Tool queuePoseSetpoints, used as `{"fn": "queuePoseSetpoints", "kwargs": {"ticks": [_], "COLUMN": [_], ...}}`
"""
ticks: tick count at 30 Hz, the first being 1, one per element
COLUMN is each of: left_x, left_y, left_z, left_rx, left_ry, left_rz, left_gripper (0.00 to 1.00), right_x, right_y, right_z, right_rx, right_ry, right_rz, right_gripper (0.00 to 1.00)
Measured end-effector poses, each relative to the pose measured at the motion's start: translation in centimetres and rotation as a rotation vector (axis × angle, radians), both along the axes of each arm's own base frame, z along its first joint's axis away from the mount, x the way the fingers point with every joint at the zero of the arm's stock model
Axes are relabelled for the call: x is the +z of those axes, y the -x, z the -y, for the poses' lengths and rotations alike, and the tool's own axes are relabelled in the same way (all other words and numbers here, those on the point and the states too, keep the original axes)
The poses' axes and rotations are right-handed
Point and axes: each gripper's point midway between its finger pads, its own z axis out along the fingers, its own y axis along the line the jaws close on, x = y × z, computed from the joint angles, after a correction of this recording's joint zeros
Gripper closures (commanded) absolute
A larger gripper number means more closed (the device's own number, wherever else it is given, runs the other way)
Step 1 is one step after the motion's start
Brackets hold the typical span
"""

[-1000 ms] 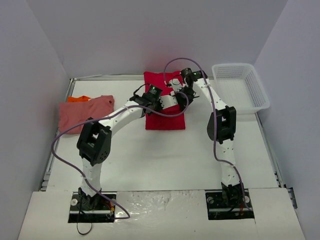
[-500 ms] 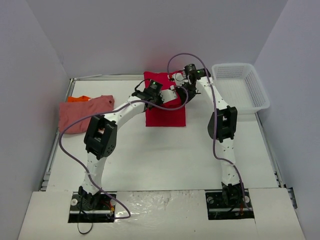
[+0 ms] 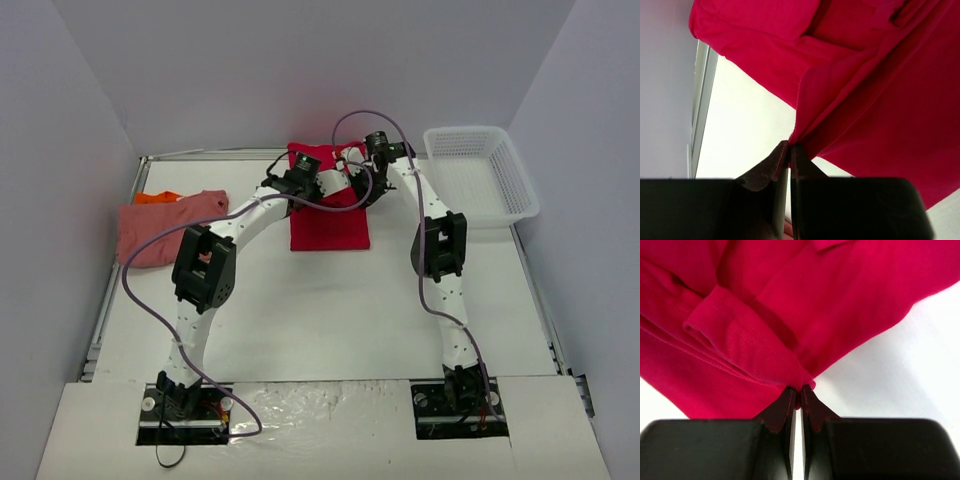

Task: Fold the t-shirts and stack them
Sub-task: Fold the folded rectangular tshirt in 1/3 of the way

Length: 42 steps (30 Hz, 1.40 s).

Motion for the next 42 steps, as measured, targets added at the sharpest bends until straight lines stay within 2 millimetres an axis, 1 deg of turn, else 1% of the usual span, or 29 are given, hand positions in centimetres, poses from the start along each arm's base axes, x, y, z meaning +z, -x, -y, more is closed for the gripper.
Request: {"fn": "queuePoseSetpoints", "kwargs": {"ticks": [4, 8, 14, 18, 19, 20, 21, 22, 23, 24, 25, 26, 27, 29, 30, 38, 42], "left_x": [-0.2, -1.0, -1.5, -1.8, -1.9, -2.1, -2.3, -2.6, -3.0, -3.3, -3.6, -3.9, -4.1, -4.3, -4.3, -3.3, -2.5], "left_y": [-0.4, -0.5, -0.5, -0.8, -0.9, -1.0, -1.1, -1.2, -1.3, -1.3, -1.4, -1.4, -1.4, -1.5, -1.5, -2.3, -2.1], "left_z": [-0.1, -0.1, -0.1, -0.1, -0.1, -0.1, -0.1, -0.1, -0.1, -0.2, -0.2, -0.3, -0.4, -0.4, -0.5, -0.6, -0.8], "left_rx": [0.007, 0.009, 0.011, 0.014, 0.016, 0.017, 0.018, 0.022, 0.025, 0.027, 0.031, 0.033, 0.035, 0.042, 0.044, 0.069, 0.085], "left_ry": [-0.001, -0.011, -0.015, -0.018, -0.020, -0.020, -0.022, -0.023, -0.025, -0.027, -0.028, -0.032, -0.035, -0.037, -0.038, -0.036, -0.022], "left_rz": [0.004, -0.007, -0.013, -0.011, -0.012, -0.011, -0.012, -0.015, -0.018, -0.021, -0.024, -0.027, -0.030, -0.030, -0.029, 0.012, 0.016], "left_gripper": [0.98, 0.98, 0.98, 0.97, 0.96, 0.89, 0.86, 0.82, 0.76, 0.74, 0.70, 0.64, 0.61, 0.55, 0.54, 0.54, 0.54], "right_x": [-0.2, -0.4, -0.9, -0.9, -0.9, -0.9, -0.8, -0.8, -0.8, -0.7, -0.7, -0.7, -0.6, -0.6, -0.6, -0.4, -0.3], "right_y": [-0.7, -1.5, -2.1, -2.5, -2.6, -2.7, -2.8, -2.9, -3.0, -3.1, -3.3, -3.4, -3.5, -3.7, -3.7, -4.3, -4.7], "right_z": [-0.2, -0.5, -0.6, -0.5, -0.5, -0.5, -0.5, -0.5, -0.4, -0.4, -0.4, -0.4, -0.4, -0.3, -0.3, 0.0, 0.3], "right_rx": [-0.004, -0.008, -0.019, -0.028, -0.029, -0.031, -0.033, -0.035, -0.039, -0.045, -0.047, -0.053, -0.056, -0.060, -0.062, -0.087, -0.112], "right_ry": [-0.007, -0.015, -0.017, -0.014, -0.014, -0.011, -0.010, -0.010, -0.009, -0.010, -0.008, -0.007, -0.007, -0.004, -0.002, 0.008, 0.018], "right_rz": [0.019, 0.039, 0.051, 0.065, 0.069, 0.073, 0.078, 0.083, 0.087, 0.089, 0.096, 0.100, 0.104, 0.112, 0.114, 0.137, 0.154], "right_gripper": [1.00, 1.00, 1.00, 1.00, 1.00, 1.00, 0.99, 0.84, 0.74, 0.64, 0.50, 0.47, 0.44, 0.42, 0.41, 0.38, 0.40]}}
